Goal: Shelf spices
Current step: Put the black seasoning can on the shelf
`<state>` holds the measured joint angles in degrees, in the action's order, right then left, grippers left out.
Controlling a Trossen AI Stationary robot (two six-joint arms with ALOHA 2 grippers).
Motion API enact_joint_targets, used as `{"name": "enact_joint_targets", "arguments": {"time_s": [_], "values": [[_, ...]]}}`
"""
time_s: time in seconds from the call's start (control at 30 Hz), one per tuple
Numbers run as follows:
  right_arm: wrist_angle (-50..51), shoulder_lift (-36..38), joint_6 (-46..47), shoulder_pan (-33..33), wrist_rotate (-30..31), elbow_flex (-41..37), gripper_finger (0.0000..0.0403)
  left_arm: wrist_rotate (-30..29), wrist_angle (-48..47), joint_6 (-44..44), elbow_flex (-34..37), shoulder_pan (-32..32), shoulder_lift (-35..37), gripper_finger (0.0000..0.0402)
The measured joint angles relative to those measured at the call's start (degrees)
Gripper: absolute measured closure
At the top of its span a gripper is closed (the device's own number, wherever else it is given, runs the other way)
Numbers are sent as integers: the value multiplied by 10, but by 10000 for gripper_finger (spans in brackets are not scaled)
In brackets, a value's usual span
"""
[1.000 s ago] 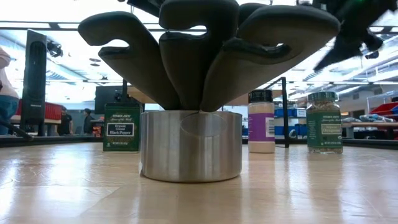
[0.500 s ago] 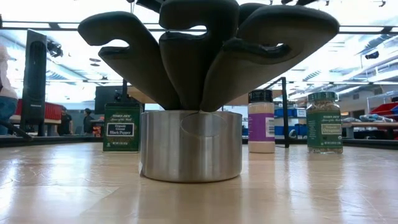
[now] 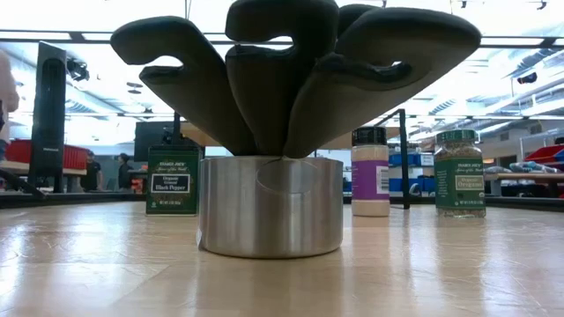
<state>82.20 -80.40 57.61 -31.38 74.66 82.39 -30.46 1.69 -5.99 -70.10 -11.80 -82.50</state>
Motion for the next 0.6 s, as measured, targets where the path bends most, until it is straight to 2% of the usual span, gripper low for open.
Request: {"name": "enact_joint_targets", "arguments": {"time_s": [0.13, 0.27, 0.47, 0.6], "values": [[-18, 0, -33, -18, 0, 0, 401, 93, 171, -10, 65, 15, -4, 76], [-27, 0, -54, -26, -3, 0, 401, 94, 256, 29, 141, 36, -6, 76], [-29, 0, -47, -26, -18, 0, 402, 74, 320, 92, 244, 48, -6, 76], [-3, 3, -40, -42, 28, 0, 402, 52, 394, 102, 307, 41, 3, 77]]}}
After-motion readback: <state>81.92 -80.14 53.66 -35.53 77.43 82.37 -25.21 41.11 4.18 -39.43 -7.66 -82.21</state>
